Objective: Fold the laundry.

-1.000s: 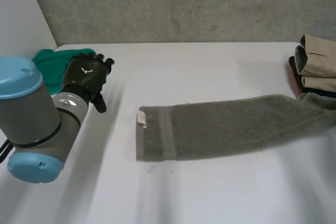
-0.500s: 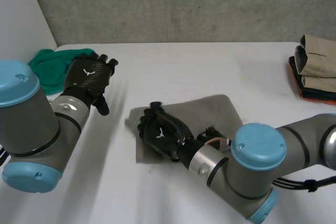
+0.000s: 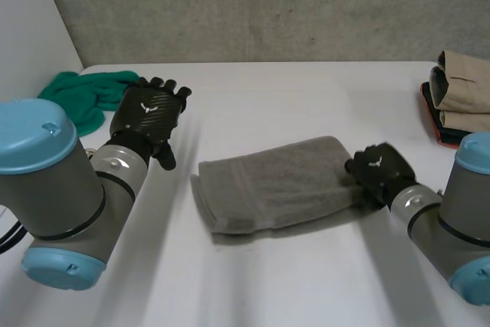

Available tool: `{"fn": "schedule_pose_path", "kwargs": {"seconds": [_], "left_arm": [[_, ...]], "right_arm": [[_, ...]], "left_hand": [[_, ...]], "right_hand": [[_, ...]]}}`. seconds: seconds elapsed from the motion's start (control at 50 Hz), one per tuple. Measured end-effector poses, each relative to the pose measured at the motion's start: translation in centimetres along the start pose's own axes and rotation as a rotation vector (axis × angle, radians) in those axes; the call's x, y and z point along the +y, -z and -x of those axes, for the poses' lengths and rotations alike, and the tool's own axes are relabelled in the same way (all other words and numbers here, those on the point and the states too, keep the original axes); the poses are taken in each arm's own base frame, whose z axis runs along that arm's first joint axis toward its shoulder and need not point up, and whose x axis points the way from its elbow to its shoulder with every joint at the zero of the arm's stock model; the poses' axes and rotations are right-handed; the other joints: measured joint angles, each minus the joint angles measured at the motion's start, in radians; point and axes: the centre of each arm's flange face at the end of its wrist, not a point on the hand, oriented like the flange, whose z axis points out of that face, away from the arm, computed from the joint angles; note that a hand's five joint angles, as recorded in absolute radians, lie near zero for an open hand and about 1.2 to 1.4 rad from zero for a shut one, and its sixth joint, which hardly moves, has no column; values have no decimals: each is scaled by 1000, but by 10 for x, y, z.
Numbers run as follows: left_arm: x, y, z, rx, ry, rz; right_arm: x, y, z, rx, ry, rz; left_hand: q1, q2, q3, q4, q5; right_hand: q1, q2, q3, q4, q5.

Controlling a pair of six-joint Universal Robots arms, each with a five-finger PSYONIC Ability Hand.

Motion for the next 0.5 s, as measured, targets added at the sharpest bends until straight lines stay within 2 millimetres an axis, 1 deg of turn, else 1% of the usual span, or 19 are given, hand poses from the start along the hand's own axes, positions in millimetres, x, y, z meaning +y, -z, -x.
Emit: {"fn": "schedule_pose_path", "kwargs": {"seconds": [0.04,0.06,0.1,0.14,0.16,0.2,0.22,0.24,0.26,0.28,0.3,0.32,0.34,0.36,0.38,0.4,0.42,0.48,0.5], "left_arm": [[0,1,0,1,0,-1],[-1,1,0,1,0,-2],[-2,2,0,0,0,-4],[-2,2,1,-1,0,-6],[-3,2,1,-2,1,-7],[-4,3,2,-5,1,-10],[-4,3,2,-6,2,-10],[-4,3,3,-7,2,-11],[-4,3,3,-9,2,-11],[-4,3,3,-9,2,-11],[-4,3,4,-10,3,-9],[-4,3,4,-11,3,-7],[-3,3,4,-11,3,-6],[-3,3,4,-11,4,-6],[-3,3,4,-12,4,-6],[-3,3,4,-12,5,-6],[-4,3,3,-13,9,-9],[-9,2,3,-14,27,-22],[-9,2,3,-14,27,-22]], "right_arm": [[-14,-1,0,31,37,-60],[-17,-1,1,35,43,-73],[-51,5,13,48,80,-210],[-73,13,28,27,93,-306],[-78,15,32,17,96,-329],[-96,27,59,-56,110,-425],[-99,29,65,-77,114,-442],[-103,35,82,-138,126,-477],[-103,42,105,-222,144,-508],[-103,42,105,-222,144,-508],[-100,47,128,-307,163,-522],[-95,50,142,-366,175,-517],[-91,51,150,-401,179,-505],[-88,51,157,-428,179,-487],[-85,51,159,-442,173,-471],[-84,51,160,-445,168,-465],[-83,50,159,-450,142,-441],[-87,44,143,-412,49,-407],[-87,44,143,-412,49,-407]], "left_hand": [[0,0,0,0,0],[0,0,0,0,0],[0,0,0,0,0],[0,0,0,0,0],[0,0,0,0,0],[0,0,0,0,0],[0,0,0,0,0],[0,0,0,0,0],[0,0,0,0,0],[0,0,0,0,0],[0,0,0,0,0],[0,0,0,0,0],[0,0,0,0,0],[0,0,0,0,0],[0,0,0,0,0],[0,0,0,0,0],[0,0,0,0,0],[0,0,0,0,0],[0,0,0,0,0]], "right_hand": [[0,0,1,1,0],[0,0,1,1,0],[0,0,1,1,0],[0,0,1,1,0],[0,0,1,1,0],[0,0,1,1,0],[0,0,1,1,0],[0,0,1,1,3],[0,0,1,1,12],[0,0,1,1,12],[-1,-3,0,0,12],[-118,-142,-142,-144,-101],[-301,-331,-323,-304,-283],[-568,-597,-560,-561,-552],[-688,-719,-699,-700,-696],[-756,-792,-773,-774,-749],[-874,-925,-916,-921,-886],[-896,-973,-977,-980,-922],[-896,-973,-977,-980,-922]]}}
